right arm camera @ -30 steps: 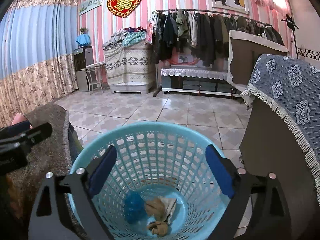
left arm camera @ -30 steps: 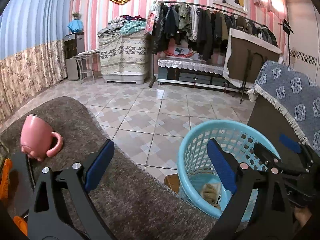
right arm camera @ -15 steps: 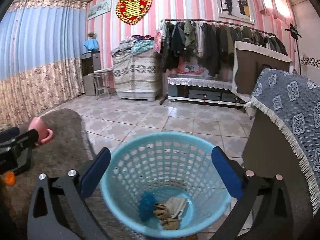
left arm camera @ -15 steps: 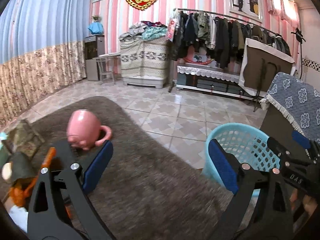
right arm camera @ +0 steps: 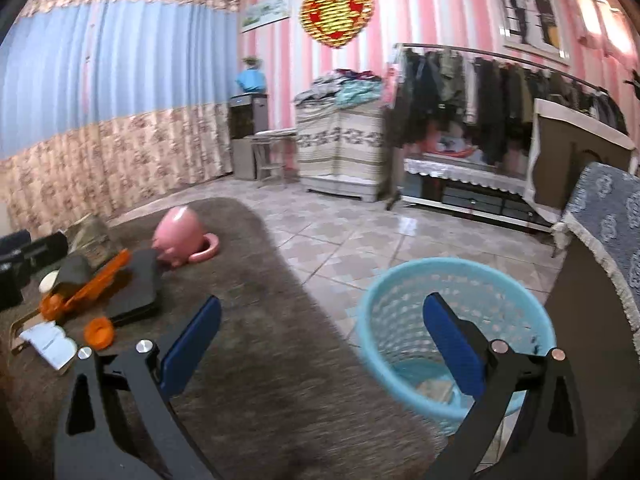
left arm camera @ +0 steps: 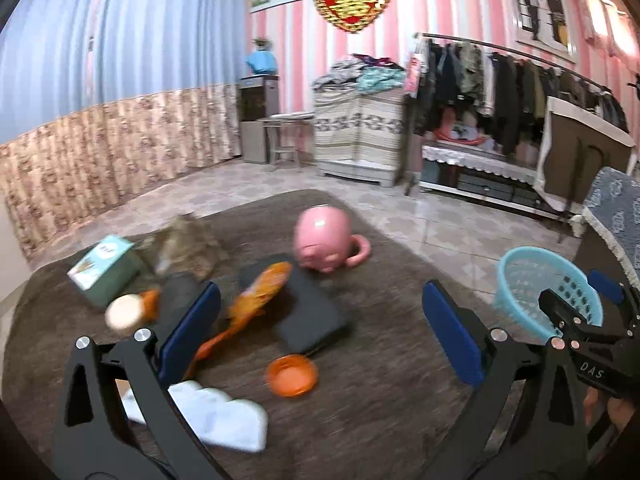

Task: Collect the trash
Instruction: 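Move both open tools back over the rug, then close the right tool on the orange plastic cap while the left tool grasps the white receipt, then carry the cap and receipt in both tools over the blue wastebasket, then open both tools to drop the receipt and cap into the wastebasket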

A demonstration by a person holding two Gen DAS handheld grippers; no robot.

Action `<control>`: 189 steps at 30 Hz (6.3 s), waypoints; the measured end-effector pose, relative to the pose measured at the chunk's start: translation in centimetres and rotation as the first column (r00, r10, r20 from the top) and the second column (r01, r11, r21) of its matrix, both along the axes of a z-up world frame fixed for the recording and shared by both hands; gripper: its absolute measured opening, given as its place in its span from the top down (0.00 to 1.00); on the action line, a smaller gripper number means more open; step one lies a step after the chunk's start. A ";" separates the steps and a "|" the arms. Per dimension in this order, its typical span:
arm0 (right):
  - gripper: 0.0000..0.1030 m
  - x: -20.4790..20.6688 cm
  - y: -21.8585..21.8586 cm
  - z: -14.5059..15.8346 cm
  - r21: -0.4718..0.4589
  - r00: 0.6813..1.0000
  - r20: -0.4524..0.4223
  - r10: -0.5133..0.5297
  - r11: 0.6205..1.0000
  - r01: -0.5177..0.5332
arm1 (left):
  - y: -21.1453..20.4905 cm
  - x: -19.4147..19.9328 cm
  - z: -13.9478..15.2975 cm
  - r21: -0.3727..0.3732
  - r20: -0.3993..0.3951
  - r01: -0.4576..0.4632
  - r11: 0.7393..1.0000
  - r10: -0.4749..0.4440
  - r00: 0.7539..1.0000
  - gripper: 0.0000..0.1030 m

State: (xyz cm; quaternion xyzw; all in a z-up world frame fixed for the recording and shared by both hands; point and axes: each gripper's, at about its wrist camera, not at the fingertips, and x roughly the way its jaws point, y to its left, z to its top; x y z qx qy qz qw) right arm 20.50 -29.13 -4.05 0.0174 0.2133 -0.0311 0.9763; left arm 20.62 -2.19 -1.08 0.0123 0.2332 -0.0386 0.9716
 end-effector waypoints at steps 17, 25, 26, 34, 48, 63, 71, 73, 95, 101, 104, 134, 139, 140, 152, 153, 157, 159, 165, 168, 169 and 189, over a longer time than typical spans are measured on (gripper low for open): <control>0.04 -0.3 10.1 -2.9 -0.042 0.963 -0.090 0.256 0.965 -0.260 | 14.2 -4.3 -5.1 -0.013 -0.104 -0.255 0.967 0.253 0.962 0.05; 0.04 1.8 13.9 -3.9 -0.054 0.929 -0.143 0.341 0.935 -0.351 | 18.0 -4.4 -7.4 -0.014 -0.177 -0.312 0.950 0.305 0.936 0.05; 0.04 2.0 14.3 -4.0 -0.048 0.926 -0.149 0.348 0.932 -0.358 | 18.4 -4.6 -7.6 -0.025 -0.181 -0.319 0.948 0.309 0.934 0.05; 0.07 4.8 18.7 -5.6 -0.042 0.857 -0.270 0.440 0.884 -0.467 | 19.5 -4.5 -8.7 -0.080 -0.223 -0.333 0.939 0.309 0.925 0.05; 0.61 5.9 20.1 -6.2 0.026 0.801 -0.307 0.514 0.846 -0.533 | 17.7 -3.8 -9.0 -0.011 -0.243 -0.271 0.962 0.260 0.935 0.06; 0.61 2.1 12.1 -4.5 0.017 0.882 -0.252 0.398 0.913 -0.408 | 11.6 -0.5 -9.7 0.183 -0.291 -0.095 0.978 0.147 0.945 0.28; 0.61 1.6 8.8 -4.2 0.066 0.912 -0.217 0.349 0.937 -0.343 | 11.2 0.3 -9.0 0.108 -0.292 -0.037 0.993 0.067 0.954 0.61; 0.61 1.6 8.2 -4.1 0.079 0.917 -0.210 0.339 0.941 -0.330 | 10.7 0.0 -8.8 0.113 -0.277 -0.029 0.993 0.060 0.959 0.68; 0.61 0.4 4.6 -2.8 0.100 0.957 -0.146 0.249 0.966 -0.236 | 6.9 -2.1 -3.9 0.064 -0.125 -0.035 0.997 0.043 0.991 0.96; 0.61 -0.3 3.6 -1.5 0.080 0.969 -0.115 0.220 0.974 -0.212 | 5.3 -1.3 -3.5 0.046 -0.122 -0.015 0.999 0.021 0.992 0.96; 0.61 -0.3 2.6 -0.3 0.074 0.976 -0.090 0.200 0.978 -0.194 | 4.0 -0.5 -2.9 0.044 -0.107 0.009 0.999 -0.005 0.994 0.96; 0.61 1.8 -13.3 -0.3 0.014 0.965 -0.075 -0.253 0.967 0.255 | -12.8 5.9 -1.7 -0.040 -0.052 0.295 0.955 -0.297 0.954 0.96; 0.61 1.9 -15.2 -1.1 0.025 0.953 -0.092 -0.288 0.956 0.292 | -16.2 6.0 -2.4 -0.048 -0.059 0.364 0.930 -0.366 0.929 0.96; 0.61 2.1 -15.5 -1.3 0.026 0.952 -0.095 -0.292 0.955 0.296 | -16.9 6.1 -2.6 -0.049 -0.064 0.374 0.926 -0.377 0.924 0.96; 0.61 1.7 -19.1 -2.8 0.074 0.926 -0.105 -0.361 0.926 0.370 | -24.4 7.7 -3.6 -0.087 -0.064 0.494 0.865 -0.499 0.864 0.96; 0.61 1.6 -19.4 -2.9 0.082 0.923 -0.106 -0.370 0.922 0.379 | -25.0 7.9 -3.8 -0.094 -0.065 0.503 0.859 -0.510 0.858 0.96; 0.61 1.8 -20.0 -3.3 0.109 0.917 -0.107 -0.383 0.913 0.394 | -27.8 8.6 -4.6 -0.081 -0.065 0.536 0.840 -0.541 0.838 0.96; 0.61 1.9 -20.0 -3.4 0.110 0.918 -0.108 -0.383 0.913 0.393 | -28.8 9.2 -5.2 -0.088 -0.076 0.546 0.833 -0.552 0.831 0.96; 0.61 2.4 -19.9 -3.8 0.104 0.918 -0.116 -0.379 0.915 0.391 | -30.0 10.4 -6.2 -0.096 -0.093 0.561 0.822 -0.569 0.817 0.89; 0.61 2.5 -19.8 -4.1 0.103 0.915 -0.123 -0.383 0.912 0.396 | -29.5 10.8 -6.3 -0.105 -0.100 0.536 0.838 -0.545 0.833 0.64; 0.61 2.5 -19.8 -4.2 0.103 0.915 -0.124 -0.384 0.912 0.397 | -28.9 11.0 -6.3 -0.112 -0.096 0.518 0.848 -0.528 0.843 0.61; 0.35 5.2 -16.3 -4.8 0.047 0.947 -0.101 -0.305 0.949 0.310 | -22.9 10.8 -5.0 -0.041 -0.040 0.346 0.937 -0.348 0.937 0.17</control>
